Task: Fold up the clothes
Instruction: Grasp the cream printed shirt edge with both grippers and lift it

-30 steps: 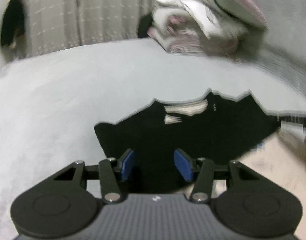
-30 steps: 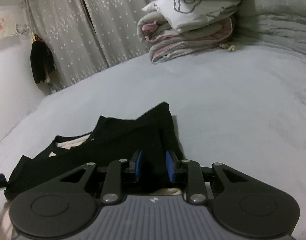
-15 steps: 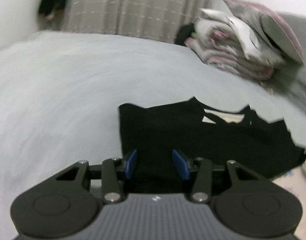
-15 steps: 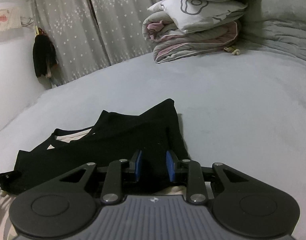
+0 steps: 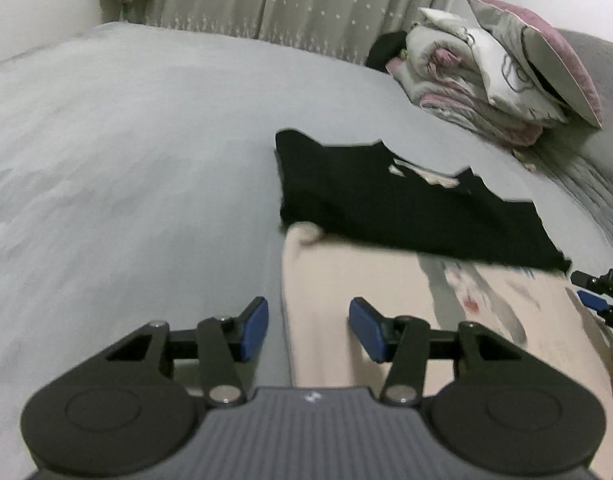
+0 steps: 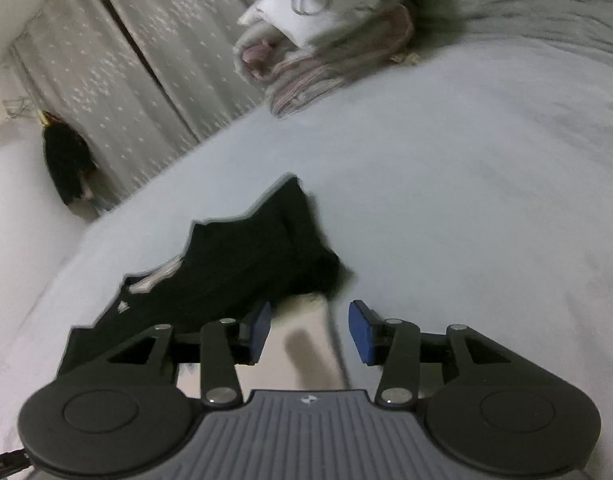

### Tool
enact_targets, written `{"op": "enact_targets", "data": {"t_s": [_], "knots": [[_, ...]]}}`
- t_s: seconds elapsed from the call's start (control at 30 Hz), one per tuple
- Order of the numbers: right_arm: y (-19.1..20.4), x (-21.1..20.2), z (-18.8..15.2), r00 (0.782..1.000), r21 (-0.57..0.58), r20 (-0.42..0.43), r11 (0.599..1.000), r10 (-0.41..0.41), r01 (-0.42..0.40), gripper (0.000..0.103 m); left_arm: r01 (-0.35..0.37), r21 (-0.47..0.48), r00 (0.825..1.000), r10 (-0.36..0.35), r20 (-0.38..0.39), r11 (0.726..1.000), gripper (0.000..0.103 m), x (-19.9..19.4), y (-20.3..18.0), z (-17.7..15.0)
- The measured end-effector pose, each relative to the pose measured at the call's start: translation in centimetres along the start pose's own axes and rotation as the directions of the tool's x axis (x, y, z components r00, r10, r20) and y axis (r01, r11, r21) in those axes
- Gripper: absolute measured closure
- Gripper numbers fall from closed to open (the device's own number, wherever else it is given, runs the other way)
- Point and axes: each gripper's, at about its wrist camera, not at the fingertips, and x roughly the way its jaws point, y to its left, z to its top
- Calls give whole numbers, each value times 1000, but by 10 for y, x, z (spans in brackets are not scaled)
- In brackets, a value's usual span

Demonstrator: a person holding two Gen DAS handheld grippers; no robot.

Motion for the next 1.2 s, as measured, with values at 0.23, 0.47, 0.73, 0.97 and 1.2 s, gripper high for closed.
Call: {"op": "enact_targets", "data": {"t_s": [0.23,0.47,0.73,0.97,1.2], "knots": [[-23,-63,-27,999,52,-45,999,8,-6,60,35,-39,998,-37,-58,999,64,-40,2,-32],[-44,-121,-59,993,108,-105,993,49,-38,72,64,-26,993,-66,-102,998,69,-73,-5,-64],[-60,-162,-86,979,200,-167,976,118,-84,81,84,-34,989,-87,-120,996,75,-103,-10,-92],[-73,-168,-92,970,305,-191,948,151,-88,91,128,-137,977,-149,-151,982,85,-112,5,-97],[-64,-163,-72,945,266,-292,962,145,-65,92,204,-230,948,-250,-197,952,92,-111,16,-89]]}}
